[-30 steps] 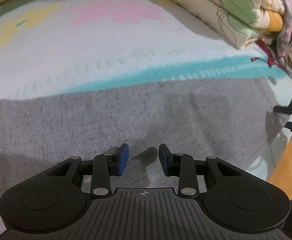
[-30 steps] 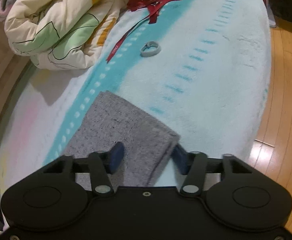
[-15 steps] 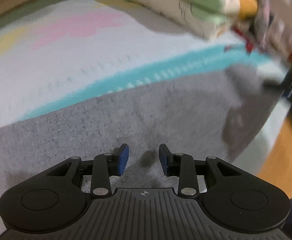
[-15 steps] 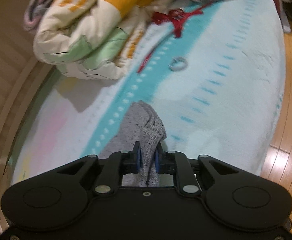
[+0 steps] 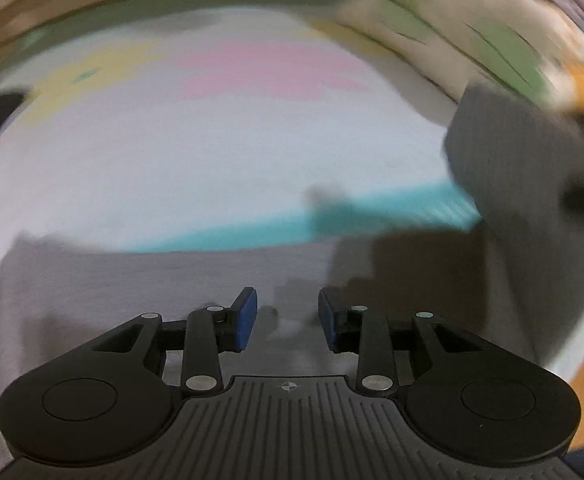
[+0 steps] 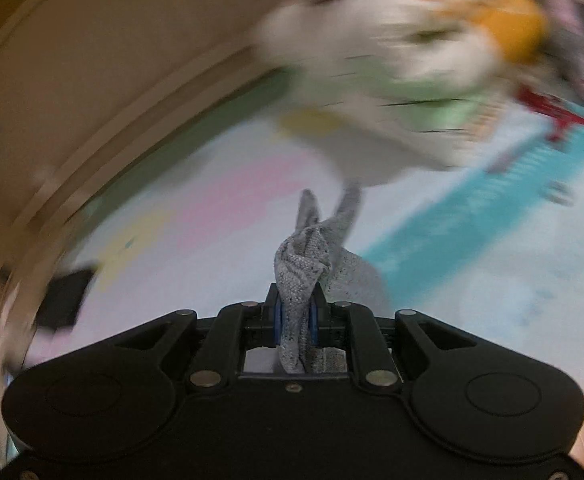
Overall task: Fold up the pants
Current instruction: 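Grasp the pants end with the right tool and lift it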
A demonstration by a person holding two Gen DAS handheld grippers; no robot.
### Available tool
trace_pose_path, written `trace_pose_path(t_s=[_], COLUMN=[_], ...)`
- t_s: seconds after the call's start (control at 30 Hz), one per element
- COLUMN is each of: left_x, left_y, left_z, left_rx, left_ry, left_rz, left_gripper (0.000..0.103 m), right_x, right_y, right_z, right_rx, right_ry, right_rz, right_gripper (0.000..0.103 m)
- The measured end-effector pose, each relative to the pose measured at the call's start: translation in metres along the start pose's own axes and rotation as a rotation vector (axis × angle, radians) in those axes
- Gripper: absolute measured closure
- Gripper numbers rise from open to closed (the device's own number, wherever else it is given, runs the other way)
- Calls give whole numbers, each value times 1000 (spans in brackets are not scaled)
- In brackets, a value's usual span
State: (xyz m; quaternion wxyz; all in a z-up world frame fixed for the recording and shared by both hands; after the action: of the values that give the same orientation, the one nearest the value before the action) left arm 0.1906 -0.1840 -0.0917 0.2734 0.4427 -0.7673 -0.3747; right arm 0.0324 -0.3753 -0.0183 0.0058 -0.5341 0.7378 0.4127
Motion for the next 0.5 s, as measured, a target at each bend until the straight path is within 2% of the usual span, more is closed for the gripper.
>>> trace_pose_path(t_s=[0.17,0.27,0.4,0.5], left_x=[-92,-133,-163,-168], left_y=[11,14,14,20], left_z=[5,19,35,44], left_rx=[9,-6,-38,-45], left_ry=[154,217,272,273], left_rz=[-142,-193,-184,-135], left_gripper=[70,70,70,70], right_x=[-93,-126,-153,-168], right_y=[-35,-64,-87,-87], right_z=[59,106,162,179], right_rx=[-148,-255,-357,-359], right_ry=[207,312,483,606], right_rz=[-129,-144,-124,-112], right_gripper=[82,82,80,70])
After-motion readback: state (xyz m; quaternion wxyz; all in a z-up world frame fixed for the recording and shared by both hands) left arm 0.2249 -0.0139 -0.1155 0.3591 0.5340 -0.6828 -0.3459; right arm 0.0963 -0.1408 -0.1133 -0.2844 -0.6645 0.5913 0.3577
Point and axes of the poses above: each gripper's, at about its wrist camera, not at the fingertips, and y roughly against the way its jaws point, x to its right, z to its underside, the point moved 6 cm from there along -y, roughly the way its jaws point, and after that the axes turned 2 degrees about x, right-handed, at the moved point
